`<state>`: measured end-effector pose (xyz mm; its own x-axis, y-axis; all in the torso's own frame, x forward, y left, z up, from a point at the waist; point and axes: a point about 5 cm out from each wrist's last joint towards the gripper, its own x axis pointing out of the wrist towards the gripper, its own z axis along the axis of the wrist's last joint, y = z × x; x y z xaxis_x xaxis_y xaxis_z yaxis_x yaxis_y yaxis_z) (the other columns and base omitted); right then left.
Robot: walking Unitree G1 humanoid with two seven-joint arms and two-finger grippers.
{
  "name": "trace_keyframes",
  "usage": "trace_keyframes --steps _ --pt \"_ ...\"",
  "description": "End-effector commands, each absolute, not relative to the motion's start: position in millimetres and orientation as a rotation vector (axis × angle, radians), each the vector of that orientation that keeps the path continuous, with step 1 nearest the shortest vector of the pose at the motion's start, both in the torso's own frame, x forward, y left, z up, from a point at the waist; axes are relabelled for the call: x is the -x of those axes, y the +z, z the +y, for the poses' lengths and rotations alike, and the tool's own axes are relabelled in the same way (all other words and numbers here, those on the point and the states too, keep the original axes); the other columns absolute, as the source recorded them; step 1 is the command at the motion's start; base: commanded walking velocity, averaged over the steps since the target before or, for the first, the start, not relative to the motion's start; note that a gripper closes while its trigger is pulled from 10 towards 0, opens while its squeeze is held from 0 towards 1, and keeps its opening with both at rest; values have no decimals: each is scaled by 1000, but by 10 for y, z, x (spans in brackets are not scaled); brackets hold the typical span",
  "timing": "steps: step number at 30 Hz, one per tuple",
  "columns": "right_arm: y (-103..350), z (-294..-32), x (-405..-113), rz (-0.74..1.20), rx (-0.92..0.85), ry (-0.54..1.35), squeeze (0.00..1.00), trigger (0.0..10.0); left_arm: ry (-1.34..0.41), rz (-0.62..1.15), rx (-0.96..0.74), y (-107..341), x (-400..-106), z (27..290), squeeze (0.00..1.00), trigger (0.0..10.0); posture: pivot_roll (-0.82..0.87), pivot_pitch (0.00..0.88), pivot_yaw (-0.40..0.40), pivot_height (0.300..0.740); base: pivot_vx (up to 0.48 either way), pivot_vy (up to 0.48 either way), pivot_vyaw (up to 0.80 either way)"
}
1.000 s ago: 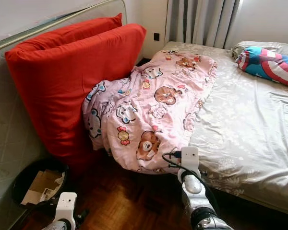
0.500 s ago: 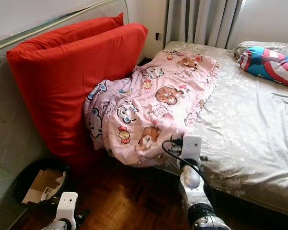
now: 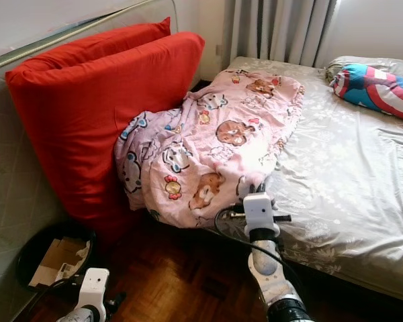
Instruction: Clean up the room
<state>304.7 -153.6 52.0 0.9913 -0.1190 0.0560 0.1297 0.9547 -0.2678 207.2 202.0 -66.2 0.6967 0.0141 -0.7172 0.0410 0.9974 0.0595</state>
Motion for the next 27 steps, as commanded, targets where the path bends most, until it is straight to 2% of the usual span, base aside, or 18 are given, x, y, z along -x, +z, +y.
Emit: trace_keyframes --steps 1,2,5,10,16,17,18,27 --pt "275 -1551 -2979 138 239 -134 0 10000 -23 819 -97 -668 -2061 2050 0 10000 -63 0 13 740 0 0 0" --pt "88 -1564 -2896 271 228 -127 0 10000 -24 818 -98 -667 -2063 2049 0 10000 -66 0 12 740 0 0 0" --pt "-127 -1567 -2746 413 203 -108 0 10000 -25 818 -99 -667 -2065 2044 0 10000 -60 0 12 740 0 0 0" --pt "-409 -1560 -2471 594 173 -80 0 10000 -28 818 -103 -665 -2069 2045 0 10000 -64 0 12 740 0 0 0" --pt "-526 -1590 -2364 706 142 -71 0 10000 -34 817 -107 -661 -2076 2042 0 10000 -65 0 13 740 0 0 0" --pt "-533 -1596 -2355 714 144 -71 376 10000 -33 816 -107 -661 -2076 2042 0 10000 -65 0 13 740 0 0 0" --pt "-536 -1601 -2352 717 144 -71 1000 10000 -32 816 -106 -661 -2076 2043 0 10000 -62 0 12 740 0 0 0" --pt "-558 -1574 -2332 741 119 -50 1000 10000 -33 817 -109 -660 -2076 2049 0 10000 -63 0 14 740 0 0 0"
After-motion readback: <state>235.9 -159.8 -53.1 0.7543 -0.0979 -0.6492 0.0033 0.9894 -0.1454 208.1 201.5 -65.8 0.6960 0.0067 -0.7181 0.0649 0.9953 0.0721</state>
